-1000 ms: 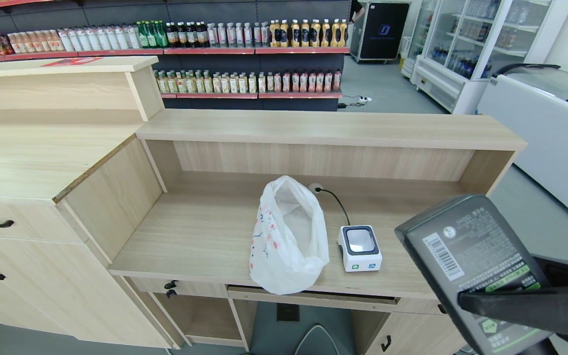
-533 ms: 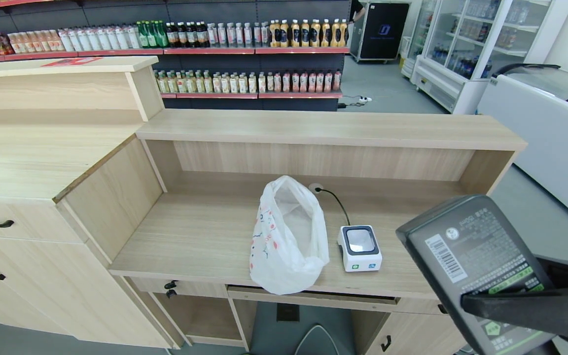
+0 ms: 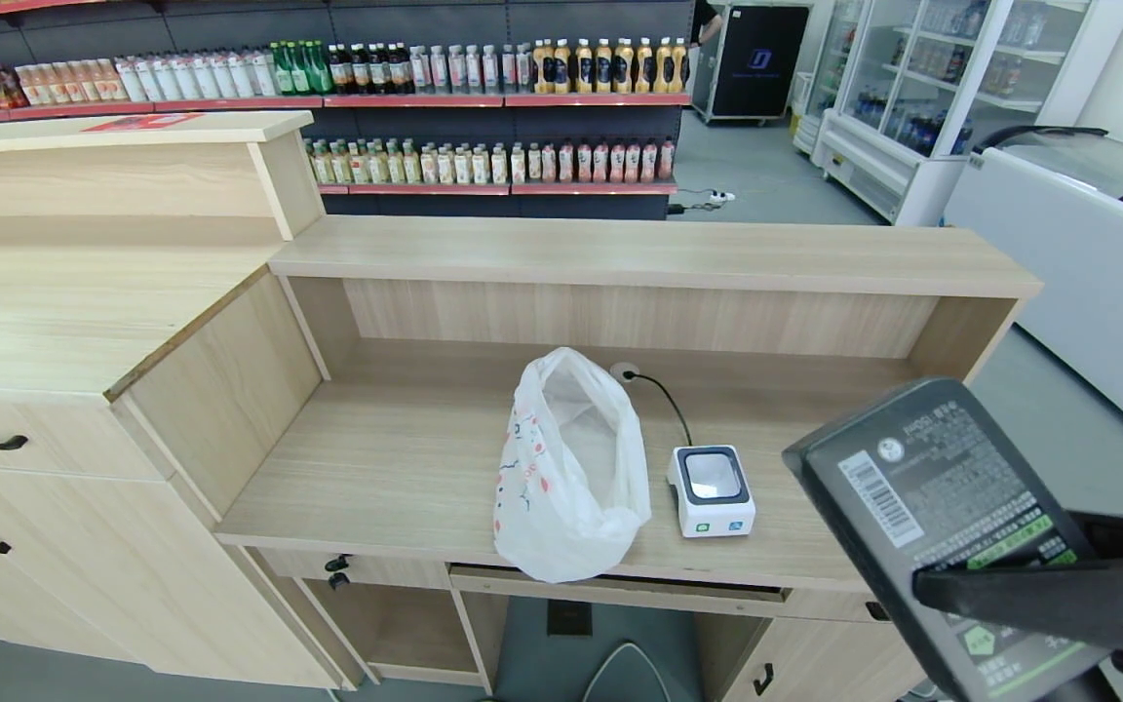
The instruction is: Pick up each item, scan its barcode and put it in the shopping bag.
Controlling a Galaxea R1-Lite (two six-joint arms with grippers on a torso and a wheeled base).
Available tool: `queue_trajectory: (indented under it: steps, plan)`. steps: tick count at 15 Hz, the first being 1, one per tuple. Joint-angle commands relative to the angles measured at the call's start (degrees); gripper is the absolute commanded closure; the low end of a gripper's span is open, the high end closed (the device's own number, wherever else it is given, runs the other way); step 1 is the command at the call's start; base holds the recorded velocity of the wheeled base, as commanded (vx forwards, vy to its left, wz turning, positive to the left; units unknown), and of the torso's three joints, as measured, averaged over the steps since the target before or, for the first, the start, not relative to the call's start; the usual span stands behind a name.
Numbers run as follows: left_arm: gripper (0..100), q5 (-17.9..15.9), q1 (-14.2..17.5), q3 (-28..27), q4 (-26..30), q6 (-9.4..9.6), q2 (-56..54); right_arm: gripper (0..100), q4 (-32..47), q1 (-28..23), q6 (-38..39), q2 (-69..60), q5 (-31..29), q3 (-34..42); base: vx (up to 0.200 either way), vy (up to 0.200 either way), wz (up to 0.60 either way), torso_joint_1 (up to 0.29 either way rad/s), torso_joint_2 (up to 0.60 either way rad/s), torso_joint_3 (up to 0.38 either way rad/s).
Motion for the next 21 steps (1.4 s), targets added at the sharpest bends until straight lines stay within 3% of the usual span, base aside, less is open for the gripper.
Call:
queue_trajectory:
  steps: [1, 3, 5, 8, 9, 12, 14, 18, 21]
  plan:
    - [100, 0.0, 0.0, 0.0, 0.0, 0.00, 0.0, 100, 4.0, -7.6, 11.3, 0.1, -5.8, 0.1, 0.000, 0.000, 0.00, 0.000, 0.00, 0.000]
    - [100, 0.0, 0.0, 0.0, 0.0, 0.00, 0.0, 100, 7.9, -18.7, 27.7, -0.4, -7.6, -0.7, 0.000, 0.000, 0.00, 0.000, 0.00, 0.000]
    - [100, 0.0, 0.0, 0.0, 0.0, 0.00, 0.0, 100, 9.1, -30.4, 49.6, -5.8, -7.9, 0.5, 0.000, 0.000, 0.00, 0.000, 0.00, 0.000]
    - [100, 0.0, 0.0, 0.0, 0.0, 0.00, 0.0, 100, 9.0, -40.6, 78.6, -5.8, -7.9, 0.0, 0.000, 0.000, 0.00, 0.000, 0.00, 0.000]
    - [100, 0.0, 0.0, 0.0, 0.0, 0.00, 0.0, 100, 8.9, -42.3, 82.8, -5.1, -7.9, 0.1, 0.000, 0.000, 0.00, 0.000, 0.00, 0.000]
    - [100, 0.0, 0.0, 0.0, 0.0, 0.00, 0.0, 100, 9.0, -53.7, 99.2, -2.4, -12.1, 1.5, 0.000, 0.000, 0.00, 0.000, 0.00, 0.000]
    - [100, 0.0, 0.0, 0.0, 0.0, 0.00, 0.0, 100, 9.3, -54.0, 108.6, -2.9, -20.3, 2.4, 0.000, 0.000, 0.00, 0.000, 0.00, 0.000]
    - [100, 0.0, 0.0, 0.0, 0.0, 0.00, 0.0, 100, 9.3, -49.3, 114.2, -3.4, -25.4, 3.4, 0.000, 0.000, 0.30, 0.001, 0.00, 0.001]
    - [100, 0.0, 0.0, 0.0, 0.0, 0.00, 0.0, 100, 9.7, -41.3, 124.2, -1.7, -37.8, -0.5, 0.000, 0.000, 0.60, 0.001, 0.00, 0.001]
